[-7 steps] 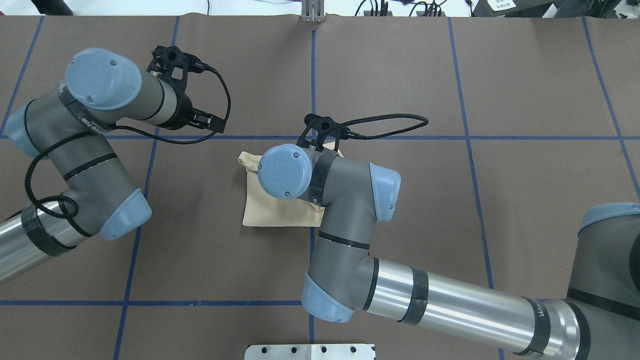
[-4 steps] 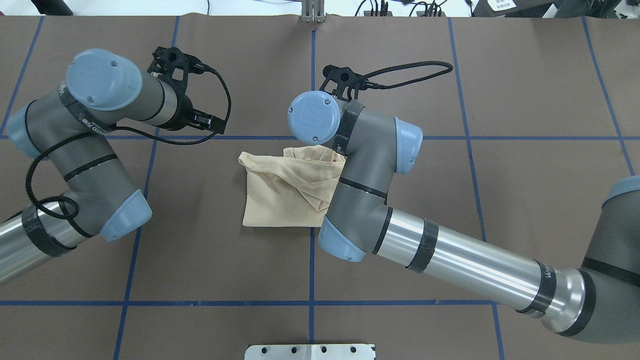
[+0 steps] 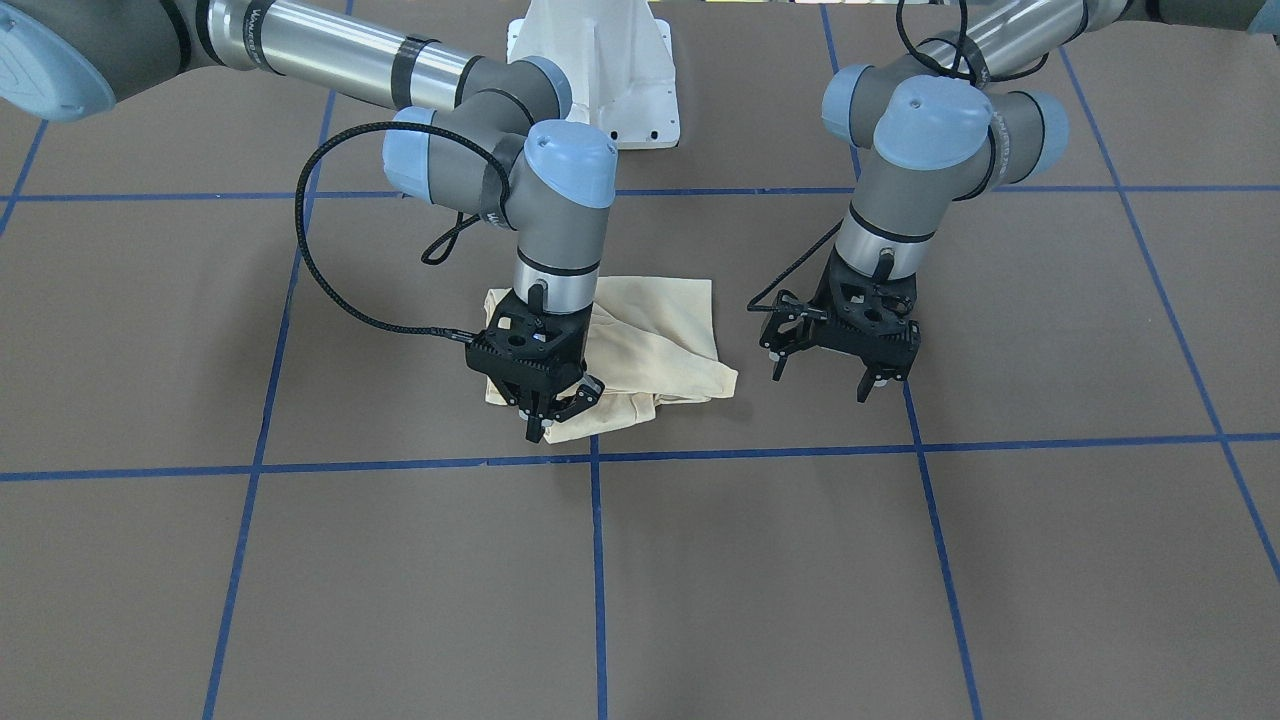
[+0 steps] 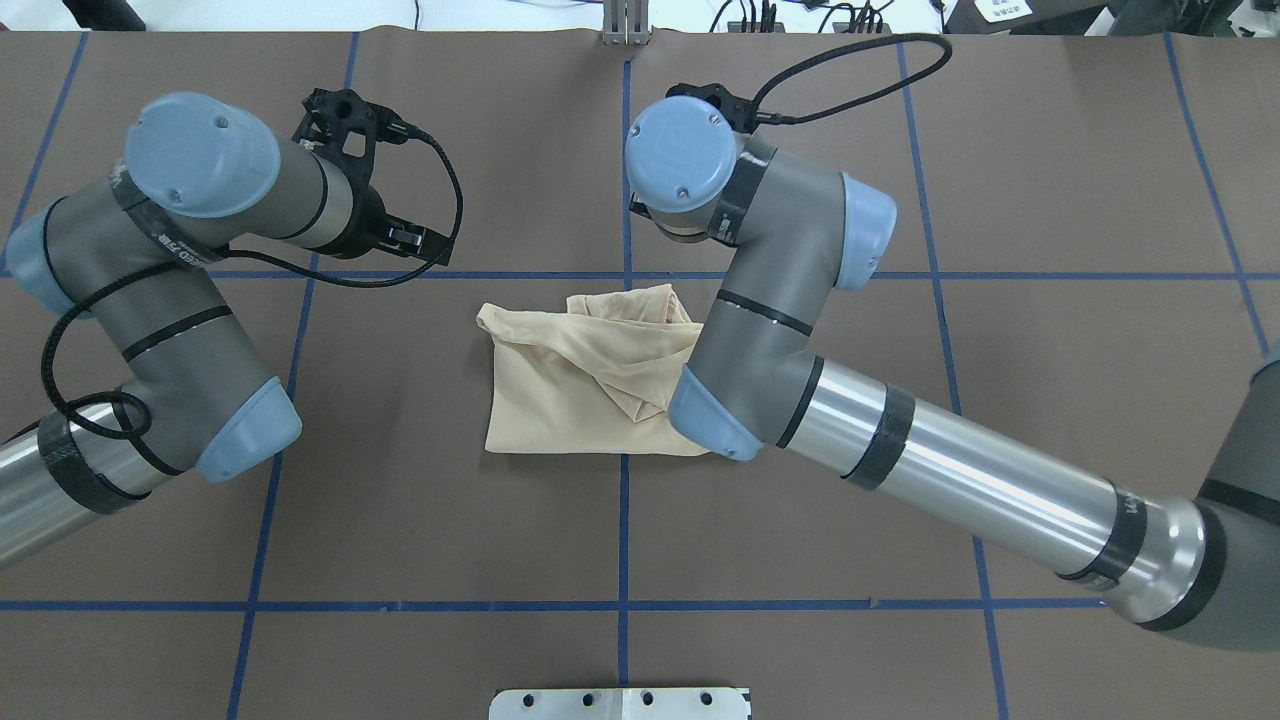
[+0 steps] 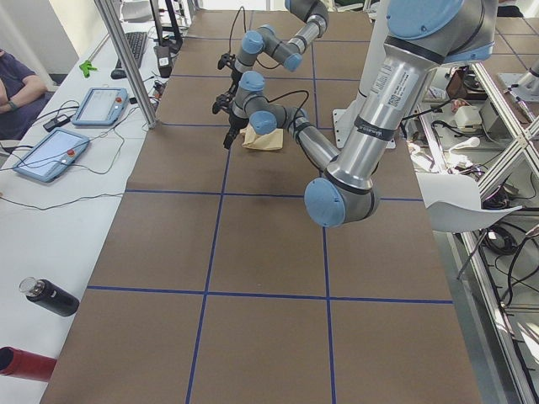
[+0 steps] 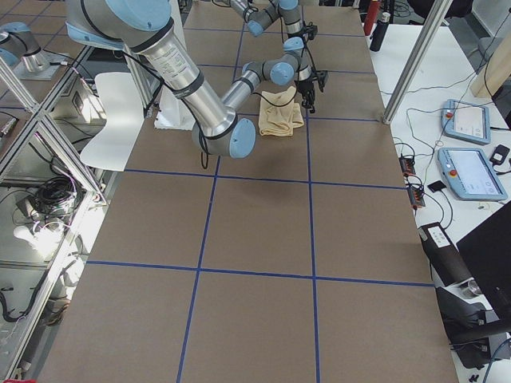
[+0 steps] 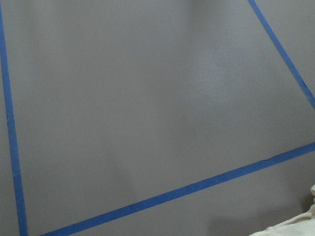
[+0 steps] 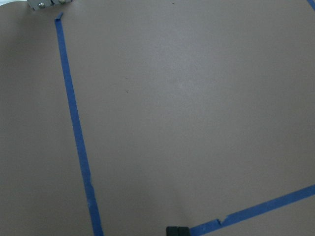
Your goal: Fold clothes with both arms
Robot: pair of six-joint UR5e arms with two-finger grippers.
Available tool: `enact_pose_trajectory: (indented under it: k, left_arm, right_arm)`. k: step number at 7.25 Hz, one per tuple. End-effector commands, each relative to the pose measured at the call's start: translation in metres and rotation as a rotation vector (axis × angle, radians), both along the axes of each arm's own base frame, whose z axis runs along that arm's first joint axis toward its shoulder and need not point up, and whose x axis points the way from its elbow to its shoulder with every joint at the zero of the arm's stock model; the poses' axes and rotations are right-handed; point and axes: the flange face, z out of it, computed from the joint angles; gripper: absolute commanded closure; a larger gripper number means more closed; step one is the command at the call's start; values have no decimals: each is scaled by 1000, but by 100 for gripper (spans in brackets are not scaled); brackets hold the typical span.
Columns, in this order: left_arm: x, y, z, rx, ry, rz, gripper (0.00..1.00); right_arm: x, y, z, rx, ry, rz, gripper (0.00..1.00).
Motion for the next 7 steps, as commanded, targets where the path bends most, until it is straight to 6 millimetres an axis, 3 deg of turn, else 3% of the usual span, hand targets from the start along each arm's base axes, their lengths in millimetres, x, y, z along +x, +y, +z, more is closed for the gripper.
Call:
enact_pose_trajectory:
  k: [1,3,4,5,6,7]
  left_arm:
    - [-42,5,6,21,-14,38,0]
    - [-145,-7,33,112,-149,105,0]
    - [-206,-14,65,149,-200,142,0]
    - [-273,-22,99,195,-258,176,0]
    - [-337,-18,134,181,-295,159,0]
    - [-378,-2,167,125,-299,127,0]
  right_arm:
    - [143,-25,53,37,-36,-177,0]
    - [290,-20,152,107,6,-366,0]
    - [356,-12,211,133,34,-458,0]
    - [414,3,266,152,59,-533,0]
    - [464,21,312,158,98,-574,0]
    - [511,45,352,161,112,-603,0]
